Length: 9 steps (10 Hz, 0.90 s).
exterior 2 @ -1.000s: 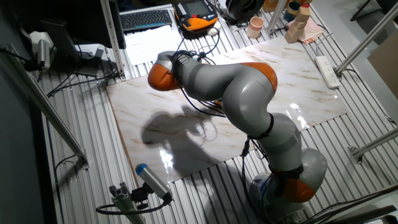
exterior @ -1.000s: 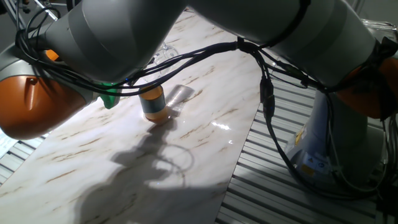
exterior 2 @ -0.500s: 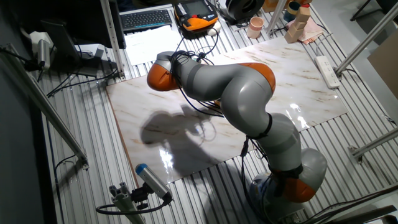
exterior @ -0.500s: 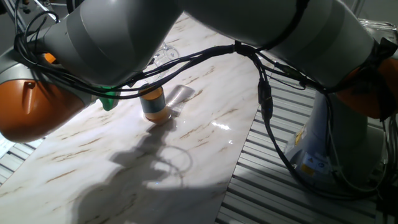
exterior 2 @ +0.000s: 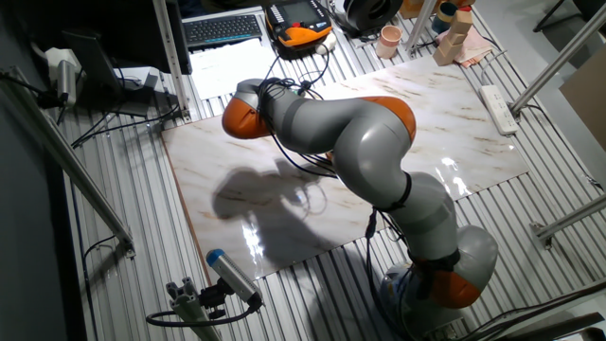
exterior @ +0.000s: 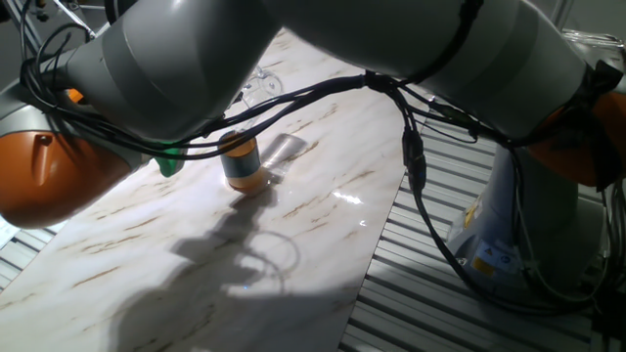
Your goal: Pour the water from one cup into another empty cup
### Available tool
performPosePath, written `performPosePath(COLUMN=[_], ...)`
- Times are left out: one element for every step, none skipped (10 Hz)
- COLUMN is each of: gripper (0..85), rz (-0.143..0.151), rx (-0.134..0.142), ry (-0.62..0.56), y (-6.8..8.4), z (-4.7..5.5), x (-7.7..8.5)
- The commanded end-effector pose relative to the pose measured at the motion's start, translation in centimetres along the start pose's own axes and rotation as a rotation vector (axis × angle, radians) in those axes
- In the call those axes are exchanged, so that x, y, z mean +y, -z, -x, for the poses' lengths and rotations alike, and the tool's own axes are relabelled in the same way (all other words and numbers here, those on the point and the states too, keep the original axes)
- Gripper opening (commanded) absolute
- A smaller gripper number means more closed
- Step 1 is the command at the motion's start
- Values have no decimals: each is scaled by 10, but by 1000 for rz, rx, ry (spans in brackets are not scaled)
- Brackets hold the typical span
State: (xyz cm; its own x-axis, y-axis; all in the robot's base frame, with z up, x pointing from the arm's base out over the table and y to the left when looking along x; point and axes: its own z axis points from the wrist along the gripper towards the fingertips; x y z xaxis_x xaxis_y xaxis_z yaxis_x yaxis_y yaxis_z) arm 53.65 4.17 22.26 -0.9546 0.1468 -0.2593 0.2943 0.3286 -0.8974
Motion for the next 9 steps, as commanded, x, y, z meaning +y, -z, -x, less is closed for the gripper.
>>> performPosePath(gripper=[0,0,0,0,0,0,0,0,0], rz=[-2,-6,-12,-14,-15,-19,-21,-23,-27], rx=[1,3,5,6,8,11,11,13,15], ry=[-2,-6,-10,-13,-17,-22,-22,-25,-29], y=[0,0,1,1,1,1,1,1,1], z=[0,0,-1,-1,-1,-1,-1,-1,-2], x=[0,0,1,1,1,1,2,2,2])
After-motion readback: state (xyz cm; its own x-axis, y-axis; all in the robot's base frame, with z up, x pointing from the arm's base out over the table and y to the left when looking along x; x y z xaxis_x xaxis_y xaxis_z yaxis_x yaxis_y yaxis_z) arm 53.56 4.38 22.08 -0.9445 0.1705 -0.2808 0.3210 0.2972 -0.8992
